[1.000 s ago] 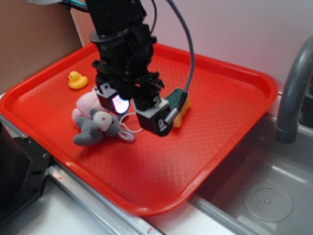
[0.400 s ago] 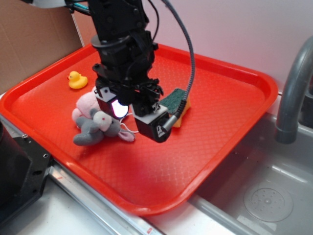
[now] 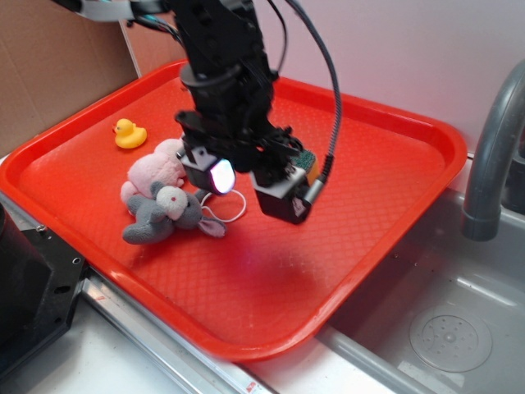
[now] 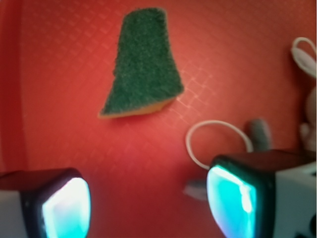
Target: Grab the green sponge.
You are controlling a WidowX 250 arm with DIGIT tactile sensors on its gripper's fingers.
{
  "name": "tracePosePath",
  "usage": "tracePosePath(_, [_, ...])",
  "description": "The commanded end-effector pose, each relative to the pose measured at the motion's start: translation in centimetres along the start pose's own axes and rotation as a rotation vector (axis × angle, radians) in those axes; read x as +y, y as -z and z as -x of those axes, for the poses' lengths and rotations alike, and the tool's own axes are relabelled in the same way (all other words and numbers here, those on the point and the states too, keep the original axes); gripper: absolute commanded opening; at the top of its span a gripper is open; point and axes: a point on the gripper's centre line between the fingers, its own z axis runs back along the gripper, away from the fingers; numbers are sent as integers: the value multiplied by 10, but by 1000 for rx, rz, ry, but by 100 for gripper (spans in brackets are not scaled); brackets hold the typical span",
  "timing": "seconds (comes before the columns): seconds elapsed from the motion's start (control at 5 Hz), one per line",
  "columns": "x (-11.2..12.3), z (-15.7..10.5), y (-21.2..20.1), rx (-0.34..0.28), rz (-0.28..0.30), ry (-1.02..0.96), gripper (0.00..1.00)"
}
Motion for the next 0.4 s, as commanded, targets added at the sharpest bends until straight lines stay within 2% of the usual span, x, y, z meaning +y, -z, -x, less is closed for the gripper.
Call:
tracePosePath(0.0, [0, -30, -8, -73, 58, -85, 100])
tracePosePath(0.2, [12, -57, -31, -108, 85, -102, 100])
